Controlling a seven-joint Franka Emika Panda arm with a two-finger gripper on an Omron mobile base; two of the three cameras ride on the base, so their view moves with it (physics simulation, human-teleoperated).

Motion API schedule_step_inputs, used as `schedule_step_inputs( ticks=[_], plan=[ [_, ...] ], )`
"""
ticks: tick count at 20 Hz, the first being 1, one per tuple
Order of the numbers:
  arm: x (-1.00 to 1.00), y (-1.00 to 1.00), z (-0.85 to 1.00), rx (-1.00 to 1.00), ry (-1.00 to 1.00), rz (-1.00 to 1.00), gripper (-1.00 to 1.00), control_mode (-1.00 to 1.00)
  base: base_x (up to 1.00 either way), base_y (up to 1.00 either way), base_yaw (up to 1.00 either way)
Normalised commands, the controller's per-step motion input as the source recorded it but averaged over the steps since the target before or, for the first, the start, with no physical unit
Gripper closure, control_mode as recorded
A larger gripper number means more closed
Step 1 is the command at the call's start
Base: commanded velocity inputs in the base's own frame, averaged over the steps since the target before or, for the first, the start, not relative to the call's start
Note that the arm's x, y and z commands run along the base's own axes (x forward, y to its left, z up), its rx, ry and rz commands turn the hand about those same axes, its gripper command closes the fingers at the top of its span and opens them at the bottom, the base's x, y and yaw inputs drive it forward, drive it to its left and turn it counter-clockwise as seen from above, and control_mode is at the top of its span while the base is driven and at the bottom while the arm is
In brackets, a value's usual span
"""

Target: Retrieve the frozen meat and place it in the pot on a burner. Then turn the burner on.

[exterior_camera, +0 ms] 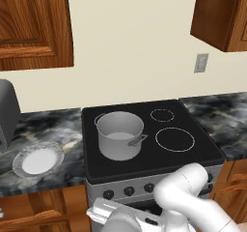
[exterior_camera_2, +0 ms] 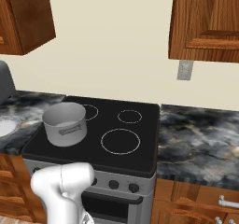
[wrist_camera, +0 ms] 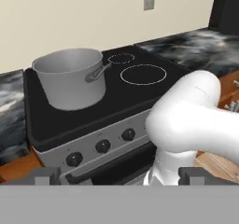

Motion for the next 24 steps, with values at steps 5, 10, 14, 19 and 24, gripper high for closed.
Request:
schedule_step_inputs(
  ticks=[5,10,14,19,24],
  plan=[
    [0.01,0.0,-0.82,0.0,-0.35,0.02,-1.0,-1.0,0.0,0.0,0.0],
    [0.08,-0.14,-0.8,-0.05,-0.36,0.2,-1.0,-1.0,0.0,0.0,0.0],
    [0.37,-0.62,-0.1,0.0,-0.09,0.17,-1.0,-1.0,0.0,0.0,0.0],
    [0.42,-0.45,0.0,0.0,0.03,0.19,-1.0,-1.0,0.0,0.0,0.0],
    [0.41,-0.11,-0.3,0.0,0.0,0.09,-1.0,-1.0,0.0,0.0,0.0]
  ],
)
